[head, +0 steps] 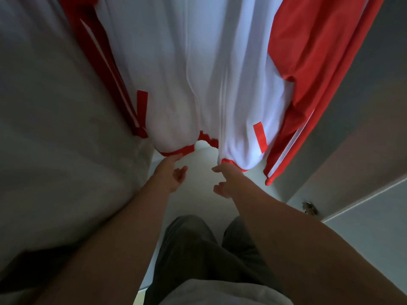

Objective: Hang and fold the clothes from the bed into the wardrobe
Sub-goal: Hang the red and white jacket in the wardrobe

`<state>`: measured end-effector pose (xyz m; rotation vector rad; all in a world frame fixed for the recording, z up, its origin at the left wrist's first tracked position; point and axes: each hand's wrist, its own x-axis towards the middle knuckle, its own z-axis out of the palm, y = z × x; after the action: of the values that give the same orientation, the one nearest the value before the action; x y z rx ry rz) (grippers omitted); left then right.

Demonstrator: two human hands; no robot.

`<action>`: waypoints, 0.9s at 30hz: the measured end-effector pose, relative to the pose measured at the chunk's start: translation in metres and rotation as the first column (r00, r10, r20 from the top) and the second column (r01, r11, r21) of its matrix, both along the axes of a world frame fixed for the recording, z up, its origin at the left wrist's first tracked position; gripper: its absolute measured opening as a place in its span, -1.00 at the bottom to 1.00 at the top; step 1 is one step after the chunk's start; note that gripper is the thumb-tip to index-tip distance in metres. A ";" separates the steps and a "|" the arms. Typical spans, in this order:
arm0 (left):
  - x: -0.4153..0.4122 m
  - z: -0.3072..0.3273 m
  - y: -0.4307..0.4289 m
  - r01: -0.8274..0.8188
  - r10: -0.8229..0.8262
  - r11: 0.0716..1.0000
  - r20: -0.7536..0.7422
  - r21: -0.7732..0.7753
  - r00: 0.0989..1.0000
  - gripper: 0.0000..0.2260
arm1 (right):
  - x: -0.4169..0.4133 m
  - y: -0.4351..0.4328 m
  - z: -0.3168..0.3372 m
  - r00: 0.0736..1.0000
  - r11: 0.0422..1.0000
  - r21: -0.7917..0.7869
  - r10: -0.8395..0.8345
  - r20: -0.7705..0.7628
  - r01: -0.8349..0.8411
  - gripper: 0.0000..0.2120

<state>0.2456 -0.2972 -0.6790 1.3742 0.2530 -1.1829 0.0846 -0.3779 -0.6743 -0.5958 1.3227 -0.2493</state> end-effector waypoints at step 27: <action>0.016 -0.034 -0.044 0.079 -0.103 0.979 -0.121 -0.186 0.987 -0.84 | 0.026 -0.014 -0.067 0.912 0.932 0.194 -0.345 0.224 0.305 -0.85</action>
<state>0.2614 -0.3410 -0.7128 1.1618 0.1712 -1.3411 0.1102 -0.3919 -0.7414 -0.1976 1.1730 -0.4764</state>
